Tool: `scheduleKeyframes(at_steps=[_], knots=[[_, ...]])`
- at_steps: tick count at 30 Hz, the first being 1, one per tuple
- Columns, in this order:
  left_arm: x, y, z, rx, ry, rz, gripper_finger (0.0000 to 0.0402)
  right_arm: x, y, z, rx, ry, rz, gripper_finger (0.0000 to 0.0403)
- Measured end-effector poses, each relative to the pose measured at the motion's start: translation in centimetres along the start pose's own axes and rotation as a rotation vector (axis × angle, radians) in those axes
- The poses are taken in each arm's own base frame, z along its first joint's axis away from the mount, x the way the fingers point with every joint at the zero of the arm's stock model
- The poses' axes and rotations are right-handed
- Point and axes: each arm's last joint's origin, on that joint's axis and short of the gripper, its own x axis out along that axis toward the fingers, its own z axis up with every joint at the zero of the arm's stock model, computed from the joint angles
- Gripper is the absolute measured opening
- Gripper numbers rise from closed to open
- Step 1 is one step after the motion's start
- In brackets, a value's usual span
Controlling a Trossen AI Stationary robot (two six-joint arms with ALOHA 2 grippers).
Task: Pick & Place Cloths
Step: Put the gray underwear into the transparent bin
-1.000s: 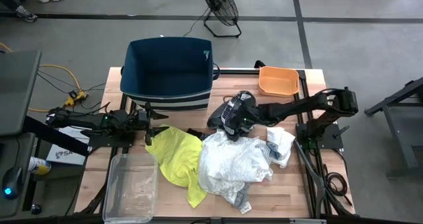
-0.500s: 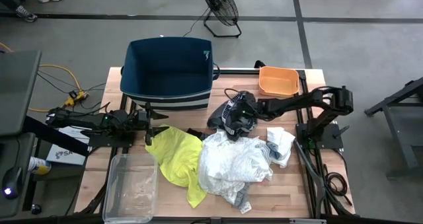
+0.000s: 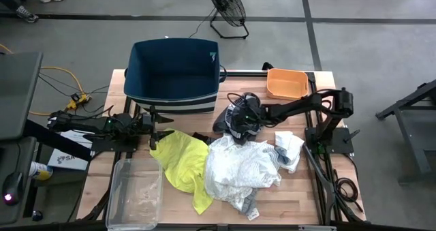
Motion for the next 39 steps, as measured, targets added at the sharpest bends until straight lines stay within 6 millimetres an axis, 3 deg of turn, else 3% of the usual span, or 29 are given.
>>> scheduleKeyframes(at_steps=[7, 18, 22, 26, 39], knots=[[0.0, 0.0, 0.0, 0.000, 0.000, 0.000, 0.0227, 0.1, -0.5, -0.3, -0.043, 0.031, -0.042, 0.0248], [0.0, 0.0, 0.0, 0.000, 0.000, 0.000, 0.0227, 0.2, -0.8, -0.4, -0.046, 0.020, -0.080, 0.0017], [0.0, 0.0, 0.0, 0.000, 0.000, 0.000, 0.0227, -0.4, -0.6, -0.3, -0.049, 0.012, -0.061, 0.0008], [0.0, 0.0, 0.0, 0.000, 0.000, 0.000, 0.0227, -2.2, -0.3, -0.1, -0.075, 0.005, -0.031, 0.0007], [0.0, 0.0, 0.0, -0.001, -0.003, 0.000, 0.0227, -12.6, 2.0, 1.4, -0.138, -0.284, 0.181, 0.0005]])
